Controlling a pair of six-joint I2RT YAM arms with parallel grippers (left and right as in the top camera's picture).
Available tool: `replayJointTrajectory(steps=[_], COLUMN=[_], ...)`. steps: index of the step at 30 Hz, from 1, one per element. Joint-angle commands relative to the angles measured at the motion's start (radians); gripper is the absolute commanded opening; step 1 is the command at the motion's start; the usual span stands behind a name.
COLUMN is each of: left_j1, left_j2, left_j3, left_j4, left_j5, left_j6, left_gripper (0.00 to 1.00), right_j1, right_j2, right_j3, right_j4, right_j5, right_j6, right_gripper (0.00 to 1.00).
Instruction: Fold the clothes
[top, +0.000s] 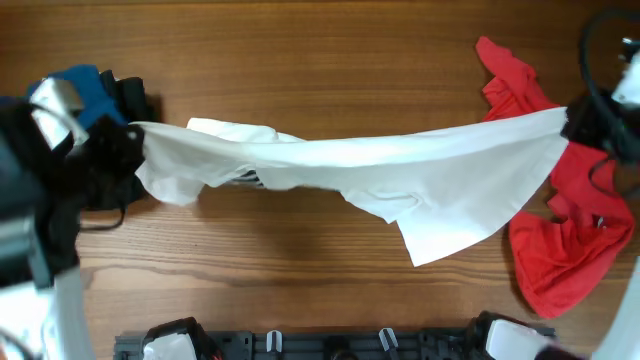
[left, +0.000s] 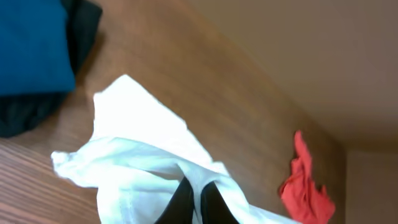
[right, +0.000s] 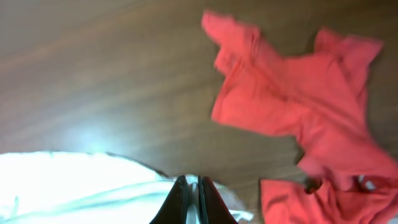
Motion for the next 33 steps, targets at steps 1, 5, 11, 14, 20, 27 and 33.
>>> replayJointTrajectory(steps=[1,5,11,14,20,27,33], left_j1=[-0.079,-0.160,-0.206,-0.198,-0.190,-0.175,-0.213], left_j2=[0.137,0.288,0.475,0.528,0.539,0.540,0.588], left_j3=[0.008,0.008,0.016,0.074,0.344,0.618,0.608], left_j4=[0.015,0.127,0.484,0.628,0.811,0.749,0.251], left_j5=[0.014,-0.002,-0.012,-0.034,-0.229,-0.205,-0.193], left_j6=[0.037,0.053,0.070,0.054,0.051,0.052,0.062], left_gripper=[0.04,0.04,0.04,0.04,0.04,0.04,0.04], right_j1=[0.028,0.090,0.142,0.140,0.146,0.146,0.146], right_j2=[0.129,0.273,0.419,0.415,0.401,0.400,0.467], right_j3=[0.006,0.006,0.024,0.069,0.372,0.508,0.498], right_j4=[-0.011,0.036,0.311,0.486,0.653,0.599,0.301], right_j5=[-0.044,-0.043,-0.023,-0.023,-0.033,-0.003,0.049], right_j6=[-0.055,-0.066,0.069,0.266,0.275,0.179,0.074], right_gripper=[0.04,0.04,0.04,0.04,0.04,0.04,0.04])
